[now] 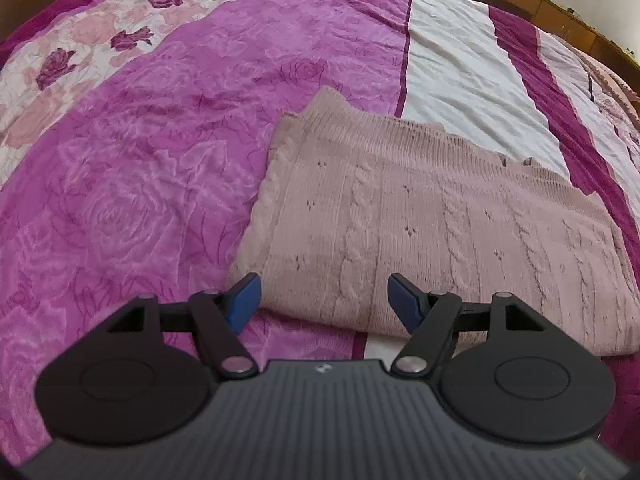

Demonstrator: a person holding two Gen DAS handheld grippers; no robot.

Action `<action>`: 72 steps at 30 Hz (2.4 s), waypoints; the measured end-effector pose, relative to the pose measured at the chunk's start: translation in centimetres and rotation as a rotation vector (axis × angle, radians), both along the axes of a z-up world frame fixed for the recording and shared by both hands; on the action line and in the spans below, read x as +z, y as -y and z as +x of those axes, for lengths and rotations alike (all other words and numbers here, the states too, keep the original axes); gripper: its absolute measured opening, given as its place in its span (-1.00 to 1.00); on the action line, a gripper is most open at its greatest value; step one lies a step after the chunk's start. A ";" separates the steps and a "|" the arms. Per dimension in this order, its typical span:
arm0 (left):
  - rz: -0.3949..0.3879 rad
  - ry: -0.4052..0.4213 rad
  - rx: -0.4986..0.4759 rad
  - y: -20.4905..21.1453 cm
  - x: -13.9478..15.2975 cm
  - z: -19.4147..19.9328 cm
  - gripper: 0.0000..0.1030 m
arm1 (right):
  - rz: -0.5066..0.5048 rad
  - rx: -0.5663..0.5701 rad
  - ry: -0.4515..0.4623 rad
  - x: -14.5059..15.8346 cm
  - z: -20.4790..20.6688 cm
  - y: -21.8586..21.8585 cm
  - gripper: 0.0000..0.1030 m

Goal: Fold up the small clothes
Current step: 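Open both grippers and smooth the folded cardigan flat, then grasp the folded cardigan edge with the right gripper and lift it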

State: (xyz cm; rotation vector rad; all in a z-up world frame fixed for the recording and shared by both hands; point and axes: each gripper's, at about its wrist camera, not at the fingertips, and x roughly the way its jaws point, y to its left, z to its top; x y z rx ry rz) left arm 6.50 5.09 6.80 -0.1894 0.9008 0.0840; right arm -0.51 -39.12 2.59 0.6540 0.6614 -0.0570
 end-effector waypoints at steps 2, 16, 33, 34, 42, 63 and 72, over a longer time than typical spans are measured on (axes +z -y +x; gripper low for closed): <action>-0.001 -0.009 -0.002 0.1 -0.2 -0.3 0.38 | 0.024 -0.001 -0.023 -0.6 0.0 0.0 0.83; 0.024 -0.042 -0.004 1.0 -1.3 -1.2 0.39 | 0.020 0.049 -0.010 -2.4 0.7 -0.3 1.00; 0.050 -0.063 -0.031 2.5 -1.4 -1.4 0.38 | 0.101 0.094 0.048 -2.1 2.4 -0.8 0.97; 0.051 -0.064 -0.031 2.6 -1.5 -1.4 0.38 | 0.115 0.097 0.055 -2.1 2.5 -0.8 0.93; 0.060 -0.070 -0.035 2.8 -1.6 -1.2 0.38 | 0.142 0.111 0.058 -2.4 3.7 -0.8 0.82; 0.071 -0.081 -0.036 3.3 -2.0 -0.9 0.38 | 0.370 0.047 0.130 -4.7 3.6 1.3 0.23; 0.075 -0.081 -0.048 3.5 -2.0 -0.9 0.38 | 0.310 0.045 0.153 -4.6 4.1 0.7 -0.42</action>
